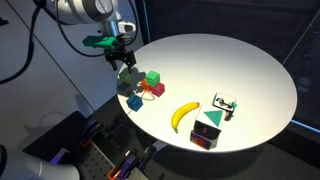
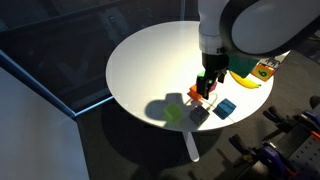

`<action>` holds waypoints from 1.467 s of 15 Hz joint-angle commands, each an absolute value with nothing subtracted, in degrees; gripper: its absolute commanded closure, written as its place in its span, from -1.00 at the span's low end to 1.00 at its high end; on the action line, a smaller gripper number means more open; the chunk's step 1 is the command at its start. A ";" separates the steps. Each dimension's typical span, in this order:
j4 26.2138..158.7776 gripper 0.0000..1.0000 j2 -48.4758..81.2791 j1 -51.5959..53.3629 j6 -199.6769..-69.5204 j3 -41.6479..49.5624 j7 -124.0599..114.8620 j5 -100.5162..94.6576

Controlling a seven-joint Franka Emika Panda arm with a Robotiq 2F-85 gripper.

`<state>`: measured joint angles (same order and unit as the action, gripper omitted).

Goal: Put the yellow block onto the blue block

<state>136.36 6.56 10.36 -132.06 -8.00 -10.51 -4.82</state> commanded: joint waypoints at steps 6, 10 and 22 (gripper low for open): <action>136.57 -1.00 7.38 11.02 -137.01 -8.52 -10.18 -6.57; 136.66 -1.00 9.02 11.94 -142.10 -8.86 -9.95 -7.75; 135.89 -1.00 15.35 14.44 -152.29 -8.59 -11.77 -8.10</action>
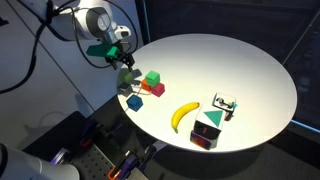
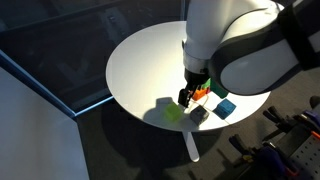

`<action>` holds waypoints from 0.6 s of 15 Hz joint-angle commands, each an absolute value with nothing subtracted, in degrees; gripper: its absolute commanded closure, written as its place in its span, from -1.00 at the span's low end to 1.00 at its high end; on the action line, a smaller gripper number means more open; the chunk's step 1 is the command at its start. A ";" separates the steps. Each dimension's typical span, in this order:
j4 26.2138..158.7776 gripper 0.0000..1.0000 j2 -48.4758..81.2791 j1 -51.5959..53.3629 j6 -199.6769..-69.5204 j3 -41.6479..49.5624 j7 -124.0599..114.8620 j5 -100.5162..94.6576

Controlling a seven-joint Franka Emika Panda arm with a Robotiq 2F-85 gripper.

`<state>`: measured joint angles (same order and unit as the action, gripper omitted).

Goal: Put the yellow block onto the blue block

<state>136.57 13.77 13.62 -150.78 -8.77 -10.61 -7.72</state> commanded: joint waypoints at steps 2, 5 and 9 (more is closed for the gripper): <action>135.10 -1.00 16.78 15.11 -152.38 -8.59 -12.27 -7.89; 133.73 -1.00 18.34 17.05 -151.50 -7.48 -15.96 -9.06; 131.41 -1.00 19.89 19.79 -150.55 -5.52 -22.52 -9.37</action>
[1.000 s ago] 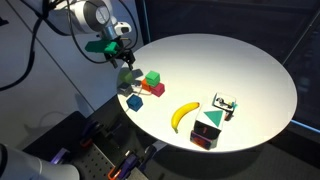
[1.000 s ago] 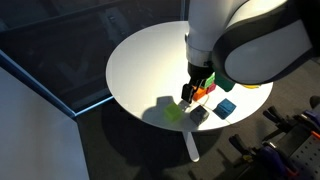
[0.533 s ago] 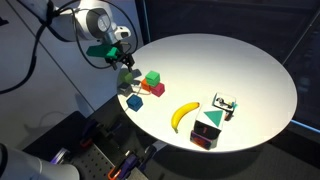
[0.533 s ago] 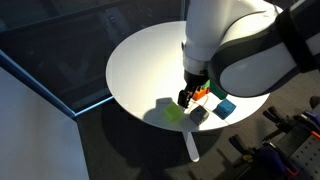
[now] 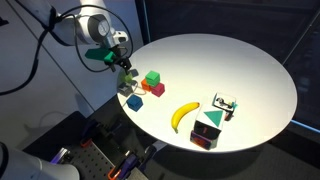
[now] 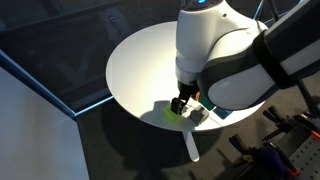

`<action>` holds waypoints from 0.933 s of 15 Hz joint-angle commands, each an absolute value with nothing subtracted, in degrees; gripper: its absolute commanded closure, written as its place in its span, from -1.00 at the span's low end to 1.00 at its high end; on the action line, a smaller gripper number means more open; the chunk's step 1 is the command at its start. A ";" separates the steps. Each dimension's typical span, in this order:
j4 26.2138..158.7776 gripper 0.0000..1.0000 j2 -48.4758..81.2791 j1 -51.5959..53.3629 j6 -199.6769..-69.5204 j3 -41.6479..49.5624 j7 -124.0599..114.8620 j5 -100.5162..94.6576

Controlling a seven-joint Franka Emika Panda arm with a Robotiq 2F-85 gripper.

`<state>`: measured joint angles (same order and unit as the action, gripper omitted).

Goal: Put the yellow block onto the blue block

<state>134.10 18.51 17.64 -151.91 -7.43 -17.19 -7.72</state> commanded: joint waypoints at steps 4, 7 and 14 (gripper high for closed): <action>129.14 -1.00 21.47 21.65 -149.87 -4.33 -25.68 -9.39; 127.67 -1.00 22.94 22.25 -149.78 -3.89 -25.42 -9.38; 124.24 -1.00 26.92 22.58 -149.64 -3.37 -23.82 -8.85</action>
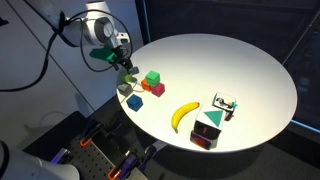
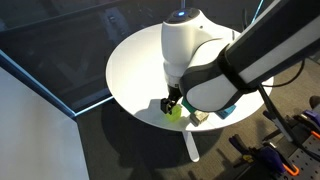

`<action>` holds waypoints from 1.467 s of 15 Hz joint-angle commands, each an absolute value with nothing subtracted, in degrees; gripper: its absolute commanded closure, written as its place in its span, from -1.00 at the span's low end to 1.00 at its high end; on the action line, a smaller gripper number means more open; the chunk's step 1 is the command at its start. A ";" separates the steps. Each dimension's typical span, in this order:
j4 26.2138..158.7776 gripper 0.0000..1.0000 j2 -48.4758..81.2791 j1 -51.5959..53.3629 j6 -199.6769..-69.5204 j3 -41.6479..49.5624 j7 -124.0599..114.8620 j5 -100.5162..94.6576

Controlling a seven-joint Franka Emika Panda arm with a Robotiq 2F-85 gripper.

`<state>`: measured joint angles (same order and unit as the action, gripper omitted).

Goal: Put the yellow block onto the blue block

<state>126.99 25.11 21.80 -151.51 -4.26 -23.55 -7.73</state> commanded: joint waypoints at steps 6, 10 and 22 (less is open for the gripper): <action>122.04 -1.00 29.57 23.14 -149.86 -2.86 -23.36 -8.87; 120.86 -1.00 30.76 23.96 -149.63 -2.49 -23.47 -8.89; 118.56 -0.32 33.20 25.42 -148.72 -1.17 -23.66 -9.04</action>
<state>120.41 32.54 24.51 -150.97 -2.11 -23.43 -7.73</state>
